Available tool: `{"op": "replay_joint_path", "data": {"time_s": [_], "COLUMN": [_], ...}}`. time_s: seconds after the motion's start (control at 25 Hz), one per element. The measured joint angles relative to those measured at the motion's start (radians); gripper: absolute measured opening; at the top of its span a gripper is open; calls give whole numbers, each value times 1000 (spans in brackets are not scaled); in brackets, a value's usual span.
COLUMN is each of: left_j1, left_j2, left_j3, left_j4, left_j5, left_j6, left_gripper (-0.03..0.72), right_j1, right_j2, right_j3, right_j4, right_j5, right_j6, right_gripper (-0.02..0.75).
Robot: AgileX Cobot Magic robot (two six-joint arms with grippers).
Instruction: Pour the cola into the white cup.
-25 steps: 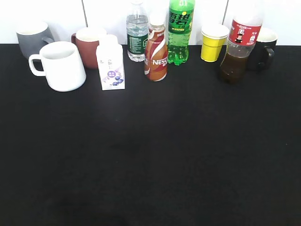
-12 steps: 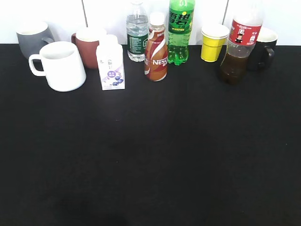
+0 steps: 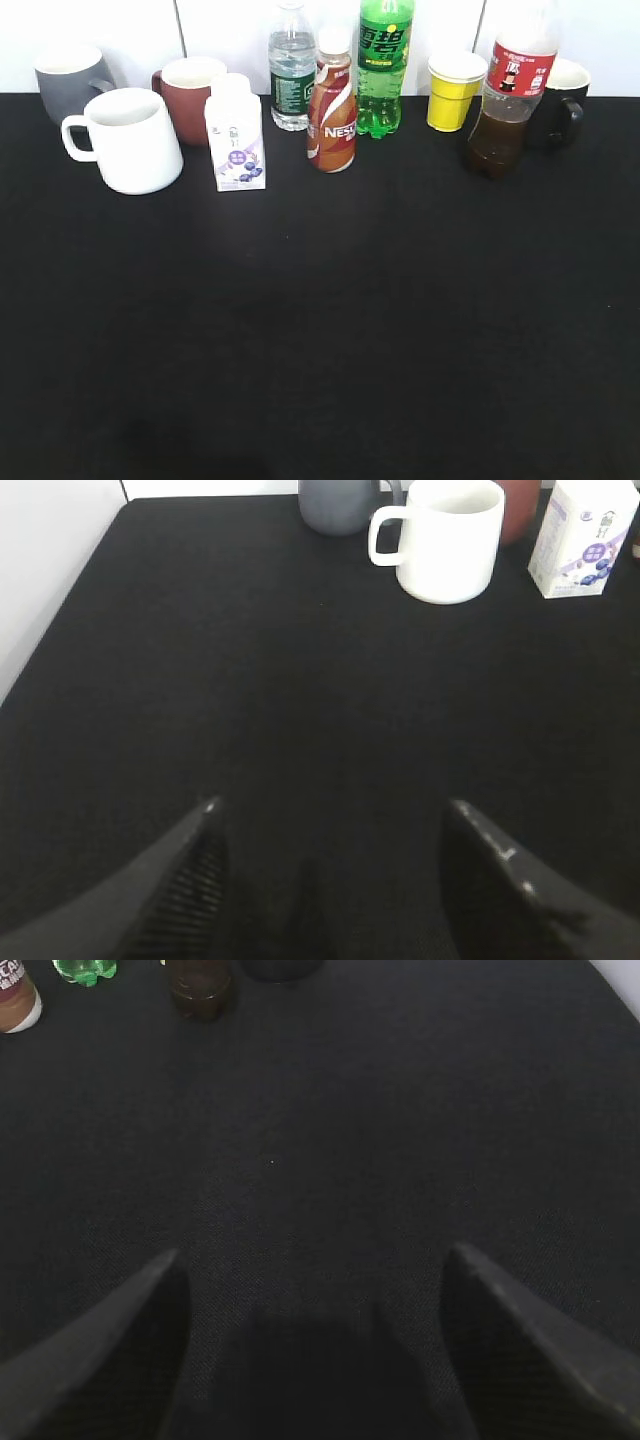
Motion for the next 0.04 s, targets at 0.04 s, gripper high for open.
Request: {"op": "replay_joint_path", "data": {"time_s": [0.04], "left_j1": [0], "left_j2": [0], "left_j3": [0], "left_j4": [0], "left_j5": [0], "left_j6": [0], "left_gripper": [500], "right_j1": [0], "right_j2": [0], "right_j3": [0], "right_j4": [0], "right_j5": [0], "right_j6": [0], "right_gripper": [592]}}
